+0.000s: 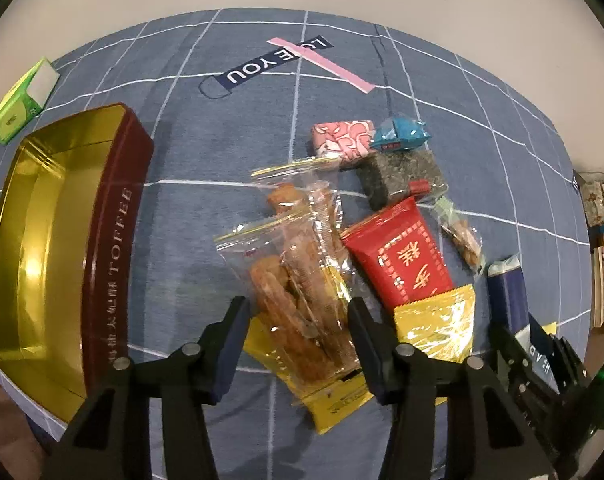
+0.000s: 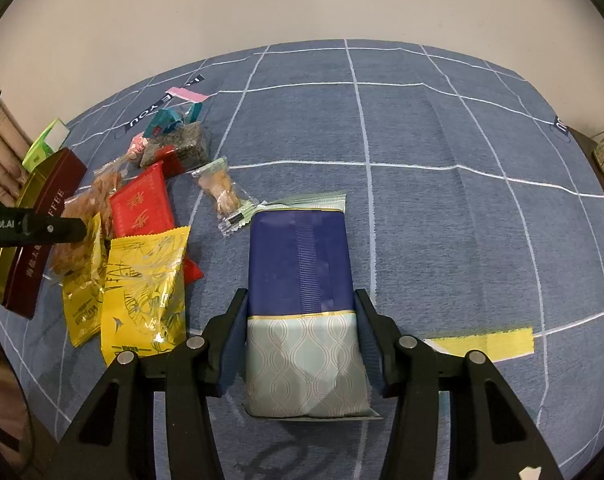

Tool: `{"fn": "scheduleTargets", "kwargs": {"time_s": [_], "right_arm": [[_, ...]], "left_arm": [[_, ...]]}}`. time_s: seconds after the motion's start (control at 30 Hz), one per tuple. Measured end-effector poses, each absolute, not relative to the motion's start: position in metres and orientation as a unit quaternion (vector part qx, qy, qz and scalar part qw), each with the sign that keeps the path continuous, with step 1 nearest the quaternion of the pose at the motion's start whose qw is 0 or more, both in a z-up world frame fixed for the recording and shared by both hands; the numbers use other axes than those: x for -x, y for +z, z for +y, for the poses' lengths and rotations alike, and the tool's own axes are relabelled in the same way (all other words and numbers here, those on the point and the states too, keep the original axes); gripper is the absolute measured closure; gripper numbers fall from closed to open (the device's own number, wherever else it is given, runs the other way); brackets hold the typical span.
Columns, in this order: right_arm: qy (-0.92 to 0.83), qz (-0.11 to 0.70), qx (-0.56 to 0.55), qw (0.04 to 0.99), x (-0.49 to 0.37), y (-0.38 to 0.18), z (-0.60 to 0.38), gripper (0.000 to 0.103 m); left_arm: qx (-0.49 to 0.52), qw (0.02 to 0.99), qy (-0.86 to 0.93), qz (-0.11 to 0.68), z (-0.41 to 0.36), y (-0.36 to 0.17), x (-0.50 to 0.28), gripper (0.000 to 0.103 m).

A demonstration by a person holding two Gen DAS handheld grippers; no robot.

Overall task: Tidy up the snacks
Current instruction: 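Grasp the twisted dough-stick bag with the left gripper while the right gripper holds the navy packet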

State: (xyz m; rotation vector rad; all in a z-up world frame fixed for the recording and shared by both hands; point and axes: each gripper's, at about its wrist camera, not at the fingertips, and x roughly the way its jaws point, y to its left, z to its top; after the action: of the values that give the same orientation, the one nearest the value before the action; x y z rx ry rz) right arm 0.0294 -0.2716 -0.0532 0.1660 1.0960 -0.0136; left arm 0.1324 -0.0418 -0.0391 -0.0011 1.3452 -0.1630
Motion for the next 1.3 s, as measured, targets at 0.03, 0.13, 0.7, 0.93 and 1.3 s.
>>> {"fn": "scheduleTargets", "kwargs": {"time_s": [0.03, 0.13, 0.7, 0.93, 1.3], "right_arm": [[-0.007, 0.52, -0.078, 0.85, -0.029, -0.053, -0.271, 0.056], [-0.007, 0.52, -0.076, 0.851, -0.029, -0.053, -0.27, 0.056], [-0.015, 0.521, -0.062, 0.851, -0.03, -0.054, -0.266, 0.056], [-0.017, 0.521, -0.058, 0.852, -0.03, -0.055, -0.265, 0.055], [-0.017, 0.519, -0.055, 0.853, -0.03, -0.055, -0.265, 0.055]], "left_arm": [[0.001, 0.779, -0.079, 0.622, -0.039, -0.039, -0.132, 0.059], [-0.003, 0.779, -0.088, 0.621, -0.033, -0.039, -0.128, 0.062], [-0.039, 0.783, -0.115, 0.61, -0.008, -0.033, -0.111, 0.066], [-0.055, 0.772, -0.104, 0.625, -0.002, -0.049, -0.108, 0.066], [-0.049, 0.771, -0.072, 0.631, 0.005, -0.062, -0.114, 0.062]]}}
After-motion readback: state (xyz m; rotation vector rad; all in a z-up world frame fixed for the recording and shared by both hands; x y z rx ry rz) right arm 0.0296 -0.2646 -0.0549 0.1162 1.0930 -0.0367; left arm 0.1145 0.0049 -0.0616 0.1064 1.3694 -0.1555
